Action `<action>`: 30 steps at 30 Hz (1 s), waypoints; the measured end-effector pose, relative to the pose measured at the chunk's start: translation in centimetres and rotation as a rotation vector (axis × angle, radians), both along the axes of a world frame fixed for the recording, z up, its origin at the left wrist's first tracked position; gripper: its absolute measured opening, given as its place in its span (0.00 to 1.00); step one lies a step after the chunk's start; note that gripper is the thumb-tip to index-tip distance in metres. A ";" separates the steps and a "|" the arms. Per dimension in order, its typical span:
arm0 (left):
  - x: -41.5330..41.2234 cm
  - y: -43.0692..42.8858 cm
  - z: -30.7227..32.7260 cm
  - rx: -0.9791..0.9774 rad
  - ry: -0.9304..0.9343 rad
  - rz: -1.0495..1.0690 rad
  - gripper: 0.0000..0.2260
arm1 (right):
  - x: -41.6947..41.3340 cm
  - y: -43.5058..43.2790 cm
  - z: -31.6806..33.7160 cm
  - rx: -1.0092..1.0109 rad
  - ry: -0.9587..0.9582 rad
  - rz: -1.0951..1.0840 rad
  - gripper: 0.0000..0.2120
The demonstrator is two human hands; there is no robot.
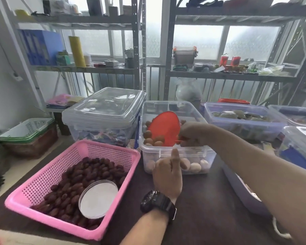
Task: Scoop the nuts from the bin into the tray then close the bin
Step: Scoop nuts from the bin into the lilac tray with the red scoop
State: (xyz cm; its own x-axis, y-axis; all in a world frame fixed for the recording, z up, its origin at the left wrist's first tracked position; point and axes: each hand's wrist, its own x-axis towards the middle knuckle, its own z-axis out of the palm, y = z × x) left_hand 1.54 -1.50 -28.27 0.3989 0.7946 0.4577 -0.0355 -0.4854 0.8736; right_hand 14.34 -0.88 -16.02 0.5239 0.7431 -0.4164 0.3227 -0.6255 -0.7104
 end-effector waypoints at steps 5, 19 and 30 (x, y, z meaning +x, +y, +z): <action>0.1 0.2 -0.3 -0.029 -0.015 -0.004 0.35 | 0.4 -0.9 -0.2 0.051 0.243 -0.098 0.14; -0.6 -0.1 0.4 -0.019 -0.006 -0.065 0.31 | 2.6 -7.0 6.8 0.262 0.552 -0.206 0.17; -0.4 0.2 0.1 0.058 -0.023 -0.045 0.33 | 2.9 -15.2 12.1 0.372 0.469 -0.258 0.19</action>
